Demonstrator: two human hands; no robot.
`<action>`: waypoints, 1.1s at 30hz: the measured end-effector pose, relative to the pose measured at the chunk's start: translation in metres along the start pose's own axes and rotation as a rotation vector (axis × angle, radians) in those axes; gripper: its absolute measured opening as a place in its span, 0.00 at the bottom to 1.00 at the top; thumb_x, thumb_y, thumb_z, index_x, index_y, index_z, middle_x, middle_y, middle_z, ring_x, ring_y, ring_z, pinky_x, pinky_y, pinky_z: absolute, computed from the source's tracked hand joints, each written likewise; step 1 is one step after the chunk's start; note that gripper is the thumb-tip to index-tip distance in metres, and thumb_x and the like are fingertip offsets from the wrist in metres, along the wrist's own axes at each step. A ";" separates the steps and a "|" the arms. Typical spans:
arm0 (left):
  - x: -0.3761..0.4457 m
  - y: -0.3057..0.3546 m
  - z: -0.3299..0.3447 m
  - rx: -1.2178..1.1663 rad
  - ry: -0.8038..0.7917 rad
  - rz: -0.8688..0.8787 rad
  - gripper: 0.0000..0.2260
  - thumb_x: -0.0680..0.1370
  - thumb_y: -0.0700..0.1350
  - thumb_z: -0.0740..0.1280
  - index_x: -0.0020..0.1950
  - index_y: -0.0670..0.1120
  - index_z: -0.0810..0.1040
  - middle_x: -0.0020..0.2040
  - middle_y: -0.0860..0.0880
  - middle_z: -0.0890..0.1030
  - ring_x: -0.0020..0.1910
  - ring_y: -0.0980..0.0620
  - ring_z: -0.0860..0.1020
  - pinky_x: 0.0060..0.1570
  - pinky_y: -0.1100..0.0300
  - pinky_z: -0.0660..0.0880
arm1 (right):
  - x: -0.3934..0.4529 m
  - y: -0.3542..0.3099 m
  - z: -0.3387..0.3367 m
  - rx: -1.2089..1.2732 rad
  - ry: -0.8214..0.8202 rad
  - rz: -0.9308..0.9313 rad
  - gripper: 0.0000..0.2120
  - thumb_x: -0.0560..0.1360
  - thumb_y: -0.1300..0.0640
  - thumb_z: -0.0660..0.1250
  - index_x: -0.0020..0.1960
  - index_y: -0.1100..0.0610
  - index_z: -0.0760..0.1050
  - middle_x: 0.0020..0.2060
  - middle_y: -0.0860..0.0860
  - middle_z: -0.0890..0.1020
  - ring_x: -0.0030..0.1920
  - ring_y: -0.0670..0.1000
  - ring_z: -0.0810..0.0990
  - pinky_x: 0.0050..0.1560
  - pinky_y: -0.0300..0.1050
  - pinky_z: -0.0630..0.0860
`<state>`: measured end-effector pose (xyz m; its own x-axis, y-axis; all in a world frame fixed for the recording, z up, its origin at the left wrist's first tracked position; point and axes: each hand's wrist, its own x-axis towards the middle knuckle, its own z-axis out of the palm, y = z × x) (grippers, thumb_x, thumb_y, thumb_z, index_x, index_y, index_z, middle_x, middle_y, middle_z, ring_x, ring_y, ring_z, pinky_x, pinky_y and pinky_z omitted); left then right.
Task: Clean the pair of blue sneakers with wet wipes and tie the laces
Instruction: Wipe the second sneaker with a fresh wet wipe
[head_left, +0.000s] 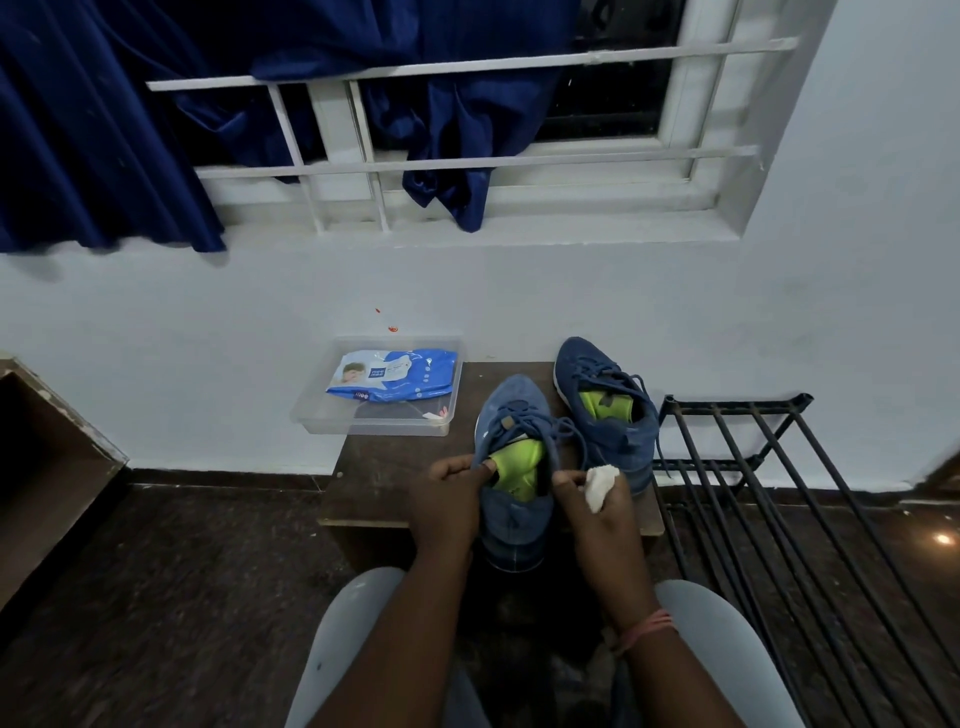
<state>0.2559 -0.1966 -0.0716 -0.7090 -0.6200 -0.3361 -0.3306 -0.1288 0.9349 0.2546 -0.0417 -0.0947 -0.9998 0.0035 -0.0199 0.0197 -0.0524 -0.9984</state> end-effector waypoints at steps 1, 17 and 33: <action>0.002 -0.001 0.001 -0.007 -0.007 -0.001 0.08 0.72 0.41 0.79 0.49 0.43 0.85 0.40 0.45 0.87 0.41 0.44 0.86 0.42 0.48 0.83 | 0.002 -0.004 0.002 0.037 -0.004 0.019 0.13 0.79 0.50 0.69 0.55 0.58 0.74 0.47 0.53 0.82 0.49 0.50 0.83 0.47 0.46 0.80; 0.050 0.020 0.005 0.172 -0.229 0.002 0.10 0.72 0.44 0.79 0.47 0.41 0.82 0.39 0.44 0.86 0.33 0.53 0.82 0.31 0.62 0.76 | 0.083 -0.035 0.015 0.194 -0.176 0.040 0.15 0.76 0.61 0.73 0.62 0.53 0.79 0.49 0.54 0.85 0.43 0.52 0.84 0.37 0.47 0.79; 0.100 0.083 0.013 -0.155 -0.381 0.120 0.12 0.82 0.50 0.67 0.51 0.42 0.82 0.43 0.45 0.79 0.42 0.49 0.76 0.46 0.54 0.76 | 0.150 -0.049 0.065 -0.301 -0.172 -0.240 0.09 0.78 0.65 0.66 0.49 0.52 0.80 0.42 0.46 0.85 0.41 0.45 0.83 0.39 0.37 0.77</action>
<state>0.1488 -0.2592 -0.0289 -0.9260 -0.3109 -0.2144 -0.1546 -0.2059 0.9663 0.1030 -0.1033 -0.0456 -0.9619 -0.1878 0.1987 -0.2388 0.2234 -0.9450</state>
